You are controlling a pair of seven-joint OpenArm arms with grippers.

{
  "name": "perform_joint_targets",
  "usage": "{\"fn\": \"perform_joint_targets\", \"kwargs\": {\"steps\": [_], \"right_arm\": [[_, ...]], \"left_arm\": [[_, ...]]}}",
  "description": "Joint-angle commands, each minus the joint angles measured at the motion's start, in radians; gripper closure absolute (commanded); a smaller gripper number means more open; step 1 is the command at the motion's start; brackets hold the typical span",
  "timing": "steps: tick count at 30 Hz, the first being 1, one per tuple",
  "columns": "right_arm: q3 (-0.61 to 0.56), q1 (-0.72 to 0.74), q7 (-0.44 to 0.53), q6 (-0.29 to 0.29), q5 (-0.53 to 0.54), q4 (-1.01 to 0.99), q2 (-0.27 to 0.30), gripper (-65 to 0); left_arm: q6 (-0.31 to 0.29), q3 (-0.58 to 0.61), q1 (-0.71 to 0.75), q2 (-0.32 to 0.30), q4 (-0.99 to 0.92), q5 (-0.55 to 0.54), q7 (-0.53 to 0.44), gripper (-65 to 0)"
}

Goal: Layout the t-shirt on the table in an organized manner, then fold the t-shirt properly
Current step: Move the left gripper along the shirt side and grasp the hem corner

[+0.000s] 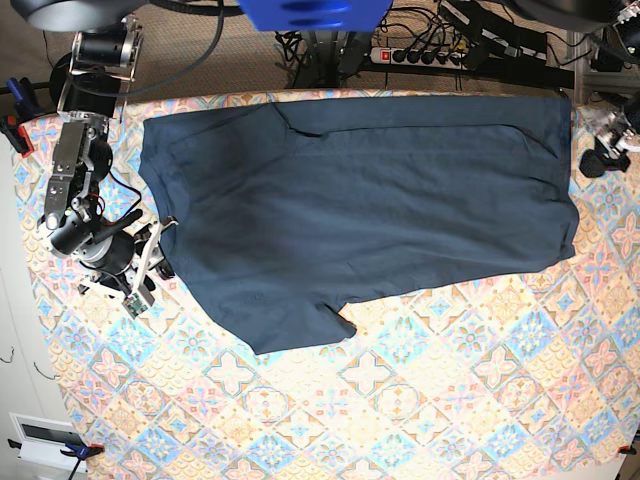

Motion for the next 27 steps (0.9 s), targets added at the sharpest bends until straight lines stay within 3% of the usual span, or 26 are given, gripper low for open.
{"fn": "perform_joint_targets", "kwargs": {"steps": [1, 6, 10, 14, 27], "right_arm": [[0.005, 0.021, 0.02, -0.001, 0.01, 0.014, 0.015, -21.0], [0.005, 0.021, 0.02, -0.001, 0.01, 0.013, 0.015, -21.0], [0.003, 0.021, 0.02, -0.001, 0.01, 0.013, 0.015, -21.0], [0.005, 0.024, 0.021, -0.001, 0.01, 0.013, 0.015, -21.0], [0.007, 0.024, 0.021, -0.001, 0.01, 0.013, 0.015, -21.0]], "left_arm": [[-0.003, -0.016, -0.035, -0.025, 0.016, -0.047, -0.01, -55.9], [0.0, -0.028, -0.183, -0.023, 0.003, 0.023, -0.01, -55.9], [0.0, 0.044, -0.358, -0.006, -0.139, 0.123, -0.01, -55.9], [0.0, 0.044, -0.462, 0.015, -0.271, 0.189, -0.016, -55.9], [0.0, 0.047, -0.714, 0.06, -0.563, 0.429, -0.18, -55.9]]}}
